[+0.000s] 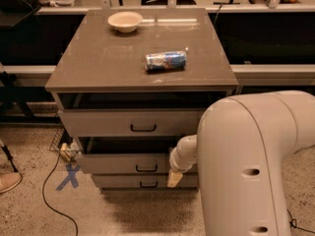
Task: Open middle drawer
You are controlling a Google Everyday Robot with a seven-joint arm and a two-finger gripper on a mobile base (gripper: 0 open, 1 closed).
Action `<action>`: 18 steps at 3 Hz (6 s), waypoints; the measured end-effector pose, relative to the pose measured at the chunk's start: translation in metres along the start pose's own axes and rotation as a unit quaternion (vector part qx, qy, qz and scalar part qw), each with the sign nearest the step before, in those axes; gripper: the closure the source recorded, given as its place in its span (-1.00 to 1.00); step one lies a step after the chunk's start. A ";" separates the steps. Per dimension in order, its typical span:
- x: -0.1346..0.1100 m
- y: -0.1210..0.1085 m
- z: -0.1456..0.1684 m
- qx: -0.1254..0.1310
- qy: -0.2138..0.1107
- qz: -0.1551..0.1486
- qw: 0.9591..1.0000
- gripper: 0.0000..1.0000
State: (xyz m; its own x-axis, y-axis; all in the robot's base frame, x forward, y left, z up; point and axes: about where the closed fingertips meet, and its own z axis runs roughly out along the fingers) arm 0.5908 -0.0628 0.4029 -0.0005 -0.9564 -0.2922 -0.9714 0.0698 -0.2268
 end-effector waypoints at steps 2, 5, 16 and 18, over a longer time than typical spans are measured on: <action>0.000 0.013 -0.006 -0.018 0.009 -0.003 1.000 0.31; 0.002 0.020 -0.019 -0.009 0.006 -0.001 1.000 1.00; 0.043 0.091 -0.036 -0.106 0.039 0.019 0.993 0.67; 0.053 0.122 -0.048 -0.103 0.033 0.046 0.993 0.69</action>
Offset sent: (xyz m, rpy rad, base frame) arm -0.0213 -0.0019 0.0077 -0.0239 0.0452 0.0246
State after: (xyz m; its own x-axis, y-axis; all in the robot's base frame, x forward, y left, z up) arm 0.4608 -0.1188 0.4047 -0.1010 -0.9657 -0.2394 -0.9944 0.1052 -0.0051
